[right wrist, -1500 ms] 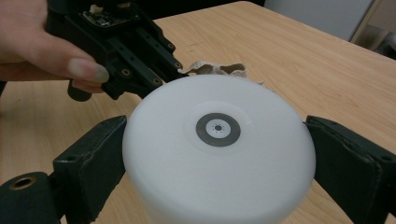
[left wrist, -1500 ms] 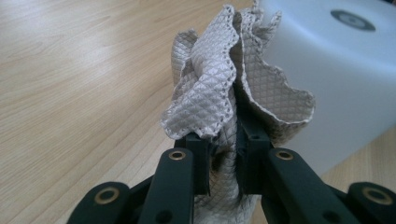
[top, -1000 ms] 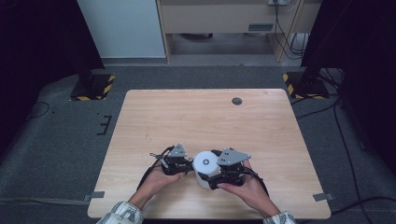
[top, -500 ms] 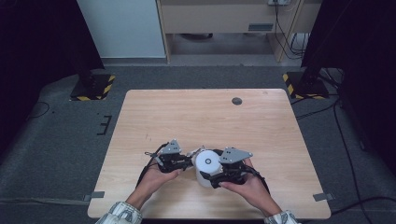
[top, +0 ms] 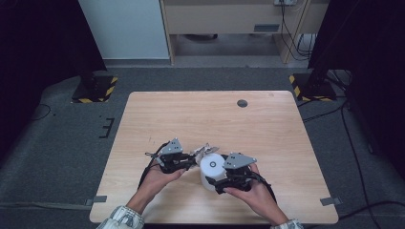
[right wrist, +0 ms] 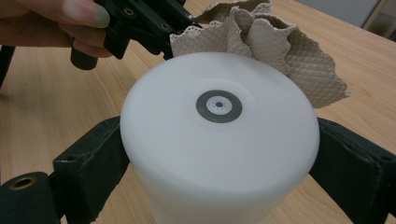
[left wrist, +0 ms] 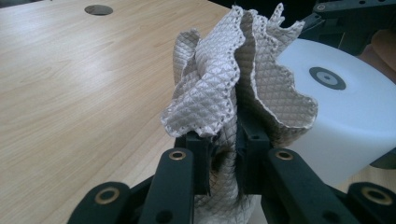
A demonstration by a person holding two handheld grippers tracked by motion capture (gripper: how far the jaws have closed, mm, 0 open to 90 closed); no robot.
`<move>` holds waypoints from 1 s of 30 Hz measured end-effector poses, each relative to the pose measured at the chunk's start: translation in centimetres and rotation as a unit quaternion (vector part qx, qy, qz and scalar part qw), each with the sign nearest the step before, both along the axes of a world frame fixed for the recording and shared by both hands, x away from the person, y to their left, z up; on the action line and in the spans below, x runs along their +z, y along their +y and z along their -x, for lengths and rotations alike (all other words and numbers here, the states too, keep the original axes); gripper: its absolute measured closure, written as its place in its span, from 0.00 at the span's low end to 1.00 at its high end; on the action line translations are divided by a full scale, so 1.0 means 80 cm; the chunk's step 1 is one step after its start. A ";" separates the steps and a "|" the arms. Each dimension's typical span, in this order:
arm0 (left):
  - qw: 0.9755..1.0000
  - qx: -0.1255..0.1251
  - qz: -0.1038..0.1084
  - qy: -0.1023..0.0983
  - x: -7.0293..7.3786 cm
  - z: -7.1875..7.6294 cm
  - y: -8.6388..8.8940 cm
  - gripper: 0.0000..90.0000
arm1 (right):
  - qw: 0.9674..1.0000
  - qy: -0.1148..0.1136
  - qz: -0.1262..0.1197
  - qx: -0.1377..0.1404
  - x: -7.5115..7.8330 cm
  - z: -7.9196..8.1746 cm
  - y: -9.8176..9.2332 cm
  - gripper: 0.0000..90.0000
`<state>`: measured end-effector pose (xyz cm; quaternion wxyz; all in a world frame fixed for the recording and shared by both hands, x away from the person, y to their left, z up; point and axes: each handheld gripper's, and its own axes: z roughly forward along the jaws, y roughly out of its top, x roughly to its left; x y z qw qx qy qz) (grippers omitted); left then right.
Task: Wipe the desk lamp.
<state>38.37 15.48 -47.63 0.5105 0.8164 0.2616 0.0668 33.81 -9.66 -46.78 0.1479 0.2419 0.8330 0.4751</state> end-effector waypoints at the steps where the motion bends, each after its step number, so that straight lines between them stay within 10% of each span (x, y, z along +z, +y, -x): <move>1: 1.000 -0.001 -0.003 0.000 0.001 -0.001 0.000 0.86 | 1.000 0.000 -0.001 0.004 0.000 -0.003 -0.001 0.10; 25: 0.995 -0.021 -0.089 0.035 -0.048 -0.012 -0.020 0.86 | 1.000 -0.003 -0.011 0.029 -0.003 -0.011 -0.009 0.10; 30: 0.998 -0.017 -0.060 0.031 -0.038 -0.013 -0.016 0.86 | 1.000 -0.003 -0.012 0.029 -0.004 -0.010 -0.009 0.10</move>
